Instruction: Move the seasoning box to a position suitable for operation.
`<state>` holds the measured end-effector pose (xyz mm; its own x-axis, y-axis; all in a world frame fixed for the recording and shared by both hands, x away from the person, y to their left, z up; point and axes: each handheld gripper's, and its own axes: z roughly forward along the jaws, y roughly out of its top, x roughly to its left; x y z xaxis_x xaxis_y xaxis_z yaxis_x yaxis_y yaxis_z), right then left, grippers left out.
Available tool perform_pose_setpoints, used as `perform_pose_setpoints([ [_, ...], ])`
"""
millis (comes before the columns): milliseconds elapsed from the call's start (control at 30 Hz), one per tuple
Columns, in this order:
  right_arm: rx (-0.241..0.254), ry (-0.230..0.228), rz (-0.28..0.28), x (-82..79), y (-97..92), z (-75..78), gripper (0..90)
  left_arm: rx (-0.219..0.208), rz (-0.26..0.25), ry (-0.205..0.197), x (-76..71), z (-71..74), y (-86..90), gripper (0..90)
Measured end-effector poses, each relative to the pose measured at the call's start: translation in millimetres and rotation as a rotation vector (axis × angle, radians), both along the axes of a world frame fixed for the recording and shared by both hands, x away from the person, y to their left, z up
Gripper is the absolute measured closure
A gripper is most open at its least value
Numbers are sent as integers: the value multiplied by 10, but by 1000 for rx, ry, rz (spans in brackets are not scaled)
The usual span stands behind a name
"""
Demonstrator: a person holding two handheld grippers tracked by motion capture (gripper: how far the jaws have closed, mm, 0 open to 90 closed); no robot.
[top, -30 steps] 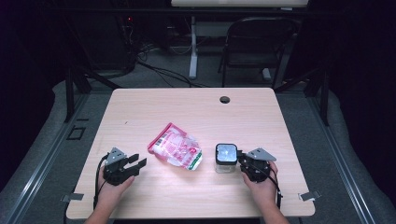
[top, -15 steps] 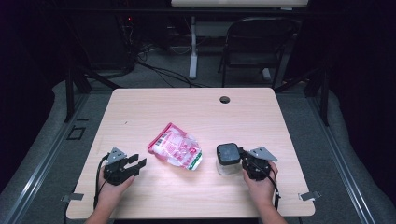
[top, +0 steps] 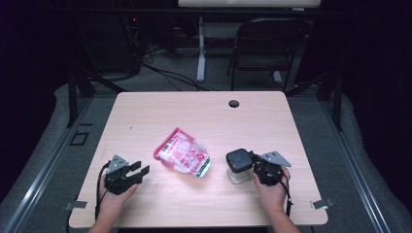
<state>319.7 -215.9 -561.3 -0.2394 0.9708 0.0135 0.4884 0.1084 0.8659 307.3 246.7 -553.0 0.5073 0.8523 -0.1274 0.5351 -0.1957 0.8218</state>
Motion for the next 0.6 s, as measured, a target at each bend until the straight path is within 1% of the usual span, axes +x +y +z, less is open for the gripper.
perform_pose_setpoints([
  [167, -13, -16, 26, -52, 61, 26, 831, -3, -16, -6, -9, 14, -51, 565],
  [200, -10, -20, 44, -81, 100, 35, 831, -11, -25, -6, -14, 21, -81, 565],
  [267, -30, -21, 62, -116, 141, 44, 831, -10, -38, -9, -19, 30, -114, 565],
  [300, -30, -24, 70, -133, 165, 44, 830, -11, -40, -9, -24, 36, -136, 565],
  [333, -41, -19, 80, -150, 183, 49, 829, -10, -52, -12, -27, 41, -154, 565],
  [400, -42, -22, 87, -164, 203, 49, 827, -13, -56, -16, -32, 44, -178, 565],
  [433, -43, -24, 98, -189, 232, 52, 825, -15, -63, -17, -38, 49, -199, 565],
  [467, -40, -27, 102, -199, 245, 48, 825, -12, -77, -26, -47, 56, -243, 565],
  [500, -40, -27, 102, -199, 245, 48, 825, -12, -77, -26, -47, 56, -243, 565],
  [567, -46, -20, 119, -225, 277, 43, 825, -8, -97, -24, -62, 63, -301, 566],
  [600, -43, -25, 120, -229, 294, 35, 824, -2, -106, -22, -66, 67, -313, 566],
])
